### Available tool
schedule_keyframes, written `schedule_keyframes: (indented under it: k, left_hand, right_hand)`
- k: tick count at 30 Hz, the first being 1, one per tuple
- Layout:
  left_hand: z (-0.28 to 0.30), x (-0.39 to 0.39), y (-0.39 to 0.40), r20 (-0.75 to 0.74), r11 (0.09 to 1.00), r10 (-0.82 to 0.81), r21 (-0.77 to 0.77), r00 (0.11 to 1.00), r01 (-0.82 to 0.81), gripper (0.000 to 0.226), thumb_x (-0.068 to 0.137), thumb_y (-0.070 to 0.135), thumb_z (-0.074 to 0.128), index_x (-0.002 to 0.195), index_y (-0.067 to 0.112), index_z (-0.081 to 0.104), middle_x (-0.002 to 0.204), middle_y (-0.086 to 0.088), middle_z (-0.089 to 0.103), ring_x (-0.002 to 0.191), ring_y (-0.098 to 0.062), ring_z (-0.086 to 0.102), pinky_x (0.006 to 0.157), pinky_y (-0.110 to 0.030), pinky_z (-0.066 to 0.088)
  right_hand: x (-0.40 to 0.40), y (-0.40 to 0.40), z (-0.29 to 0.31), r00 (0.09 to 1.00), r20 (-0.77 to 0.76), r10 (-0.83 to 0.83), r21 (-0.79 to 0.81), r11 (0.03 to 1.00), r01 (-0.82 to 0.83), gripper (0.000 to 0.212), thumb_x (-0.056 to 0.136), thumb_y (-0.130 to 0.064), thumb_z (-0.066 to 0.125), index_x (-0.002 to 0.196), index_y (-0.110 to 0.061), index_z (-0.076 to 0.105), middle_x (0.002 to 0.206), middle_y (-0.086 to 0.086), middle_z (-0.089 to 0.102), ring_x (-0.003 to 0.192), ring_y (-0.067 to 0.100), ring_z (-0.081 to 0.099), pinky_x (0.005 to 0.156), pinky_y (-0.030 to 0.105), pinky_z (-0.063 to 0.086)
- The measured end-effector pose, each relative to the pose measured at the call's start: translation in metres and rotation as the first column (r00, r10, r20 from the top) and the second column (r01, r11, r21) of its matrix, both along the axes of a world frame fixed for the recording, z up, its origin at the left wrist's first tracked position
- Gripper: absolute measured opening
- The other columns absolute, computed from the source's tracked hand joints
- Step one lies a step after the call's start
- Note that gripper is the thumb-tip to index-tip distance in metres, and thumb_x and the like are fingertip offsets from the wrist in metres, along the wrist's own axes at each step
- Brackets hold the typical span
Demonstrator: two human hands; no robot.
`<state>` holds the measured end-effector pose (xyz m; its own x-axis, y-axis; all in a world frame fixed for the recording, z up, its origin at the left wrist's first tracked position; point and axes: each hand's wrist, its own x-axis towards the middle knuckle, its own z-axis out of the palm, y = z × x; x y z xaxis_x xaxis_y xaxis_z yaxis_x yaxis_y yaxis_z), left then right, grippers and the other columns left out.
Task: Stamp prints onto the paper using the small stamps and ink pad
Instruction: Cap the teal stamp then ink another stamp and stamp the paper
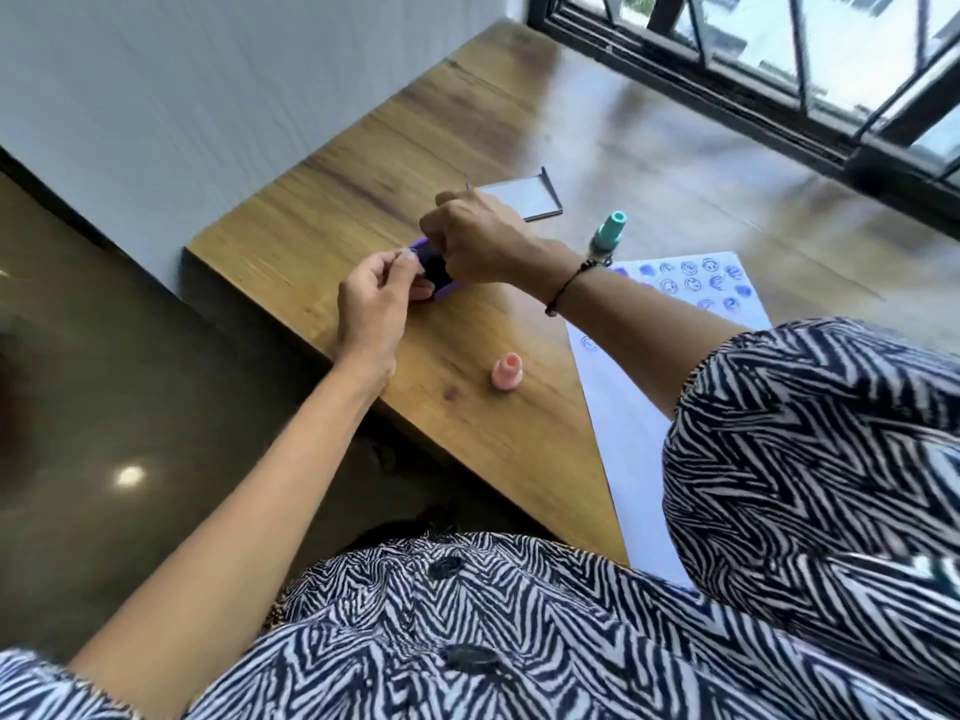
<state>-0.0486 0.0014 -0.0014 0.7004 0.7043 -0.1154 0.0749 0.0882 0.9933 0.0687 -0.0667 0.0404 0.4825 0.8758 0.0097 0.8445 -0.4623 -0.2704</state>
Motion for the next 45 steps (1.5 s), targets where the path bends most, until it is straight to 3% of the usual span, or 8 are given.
schedule_keyframes:
  k: [5,9,14,16,18,21,26,45]
  left_hand:
    - [0.018,-0.005,-0.013,0.068,1.0,0.003,-0.025,0.998,-0.001,0.018,0.084,0.017,0.054,0.068,0.017,0.061,0.069,0.002,0.064,0.059,-0.008,0.061,0.06,-0.019,0.05]
    - [0.044,-0.003,-0.049,0.216,0.992,-0.073,-0.084,0.974,0.093,0.014,0.084,0.018,0.052,0.072,0.018,0.06,0.07,0.002,0.067,0.068,-0.016,0.065,0.062,-0.019,0.051]
    - [0.046,-0.008,-0.14,0.164,0.916,-0.376,-0.083,0.912,0.393,0.016,0.082,0.029,0.047,0.085,0.016,0.056,0.087,-0.007,0.068,0.083,-0.02,0.066,0.078,-0.032,0.055]
    - [0.032,-0.018,-0.159,-0.002,0.864,-0.487,0.142,0.873,0.482,0.029,0.083,0.034,0.043,0.098,0.013,0.055,0.098,-0.011,0.068,0.094,-0.028,0.063,0.088,-0.042,0.049]
    - [0.02,-0.025,-0.162,-0.096,0.762,-0.509,0.413,0.856,0.499,0.03,0.088,0.029,0.041,0.106,0.008,0.052,0.099,-0.011,0.066,0.095,-0.032,0.06,0.081,-0.034,0.043]
    - [0.014,-0.029,-0.164,-0.111,0.66,-0.527,0.571,0.843,0.488,0.028,0.091,0.021,0.039,0.106,0.0,0.05,0.09,-0.015,0.064,0.087,-0.038,0.059,0.071,-0.037,0.039]
    - [0.014,-0.032,-0.168,-0.153,0.603,-0.526,0.627,0.836,0.494,0.025,0.092,0.018,0.039,0.103,-0.003,0.048,0.095,-0.025,0.063,0.088,-0.043,0.058,0.073,-0.045,0.04]
    - [0.011,-0.032,-0.163,-0.228,0.573,-0.501,0.636,0.835,0.517,0.04,0.085,0.03,0.032,0.106,0.0,0.049,0.094,-0.024,0.065,0.088,-0.044,0.059,0.07,-0.045,0.043]
  right_hand:
    - [-0.003,-0.025,0.02,0.979,-0.176,-0.1,0.133,0.983,0.124,0.025,0.072,-0.001,0.05,0.086,-0.005,0.07,0.09,0.015,0.069,0.081,0.026,0.057,0.064,0.027,0.039]
    - [-0.003,-0.081,0.038,0.908,-0.329,-0.258,0.354,0.858,0.372,0.02,0.072,0.002,0.054,0.082,-0.001,0.07,0.071,0.013,0.058,0.067,0.018,0.047,0.055,0.019,0.035]
    - [-0.008,-0.156,0.029,0.879,-0.225,-0.421,0.235,0.852,0.468,0.025,0.072,0.001,0.051,0.085,-0.004,0.072,0.078,0.009,0.059,0.07,0.018,0.048,0.067,0.028,0.042]
    - [-0.013,-0.171,0.02,0.884,-0.188,-0.427,0.2,0.865,0.46,0.025,0.073,0.001,0.05,0.085,-0.004,0.072,0.077,0.003,0.055,0.071,0.016,0.047,0.065,0.024,0.038]
    - [-0.017,-0.178,0.015,0.891,-0.182,-0.415,0.193,0.874,0.446,0.024,0.074,0.002,0.049,0.085,-0.002,0.07,0.073,0.0,0.053,0.071,0.016,0.046,0.058,0.02,0.031]
    - [-0.022,-0.185,0.006,0.896,-0.179,-0.405,0.194,0.879,0.436,0.023,0.076,0.002,0.049,0.086,-0.002,0.069,0.075,0.005,0.06,0.072,0.017,0.045,0.064,0.024,0.032]
    - [-0.021,-0.182,-0.004,0.928,-0.092,-0.362,0.127,0.92,0.372,0.022,0.075,-0.004,0.05,0.086,-0.005,0.068,0.092,0.018,0.067,0.085,0.031,0.058,0.078,0.036,0.048]
    - [-0.024,-0.168,-0.001,0.971,0.077,-0.226,-0.087,0.969,0.232,0.023,0.07,0.003,0.046,0.083,-0.004,0.064,0.094,0.021,0.061,0.082,0.039,0.056,0.066,0.043,0.049]
